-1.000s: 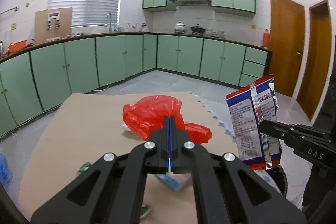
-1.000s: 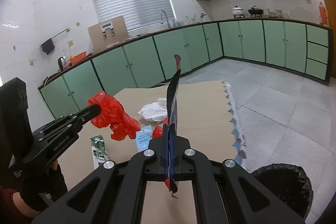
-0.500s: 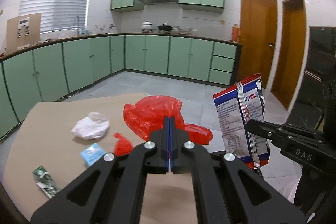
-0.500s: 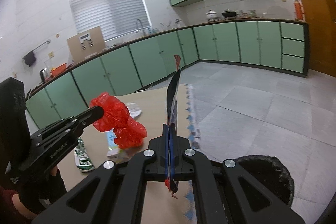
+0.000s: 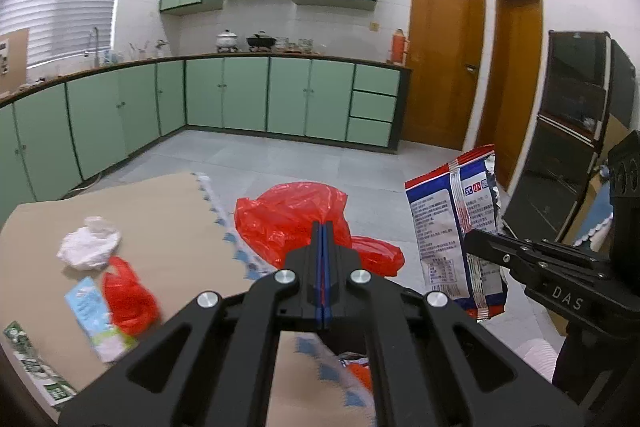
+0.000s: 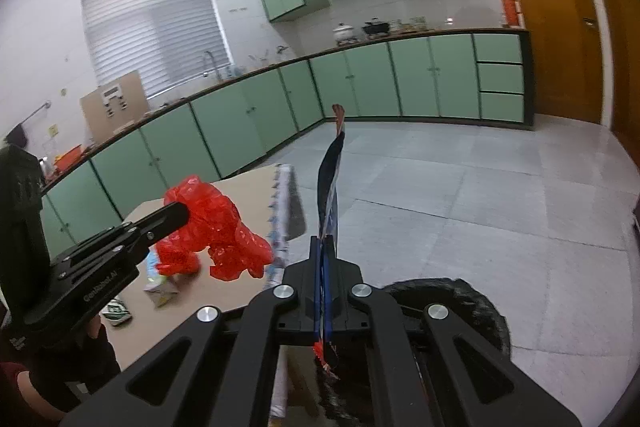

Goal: Collect trash
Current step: 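Carry the red plastic bag and snack bag over the black bin, then open both grippers over the black bin to drop both bags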

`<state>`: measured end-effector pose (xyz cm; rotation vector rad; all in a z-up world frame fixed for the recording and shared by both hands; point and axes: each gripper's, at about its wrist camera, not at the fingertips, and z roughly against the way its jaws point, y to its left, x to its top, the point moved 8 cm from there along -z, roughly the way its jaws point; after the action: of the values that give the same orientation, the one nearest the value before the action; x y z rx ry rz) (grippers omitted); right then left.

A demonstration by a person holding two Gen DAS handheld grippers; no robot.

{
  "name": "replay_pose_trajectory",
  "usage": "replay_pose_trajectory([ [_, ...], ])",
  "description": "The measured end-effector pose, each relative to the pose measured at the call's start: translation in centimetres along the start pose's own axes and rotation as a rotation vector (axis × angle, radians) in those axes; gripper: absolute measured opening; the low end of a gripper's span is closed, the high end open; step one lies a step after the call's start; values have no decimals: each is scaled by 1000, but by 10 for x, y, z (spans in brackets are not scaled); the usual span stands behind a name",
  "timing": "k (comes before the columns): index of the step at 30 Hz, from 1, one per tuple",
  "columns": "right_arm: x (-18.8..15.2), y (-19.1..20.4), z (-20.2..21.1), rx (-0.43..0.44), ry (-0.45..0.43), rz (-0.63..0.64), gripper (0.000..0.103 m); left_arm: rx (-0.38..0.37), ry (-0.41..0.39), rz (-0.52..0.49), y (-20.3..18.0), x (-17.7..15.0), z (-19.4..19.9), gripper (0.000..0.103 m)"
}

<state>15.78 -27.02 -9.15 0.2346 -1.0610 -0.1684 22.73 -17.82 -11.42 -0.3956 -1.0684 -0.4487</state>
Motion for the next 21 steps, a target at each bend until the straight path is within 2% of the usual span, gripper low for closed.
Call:
replay_pose_trajectory([
  [11, -28, -73, 0, -113, 50, -106, 1, -89, 88, -61, -54, -18, -56, 0],
  [21, -47, -114, -6, -170, 81, -166, 2, -93, 161, -83, -79, -42, -97, 0],
])
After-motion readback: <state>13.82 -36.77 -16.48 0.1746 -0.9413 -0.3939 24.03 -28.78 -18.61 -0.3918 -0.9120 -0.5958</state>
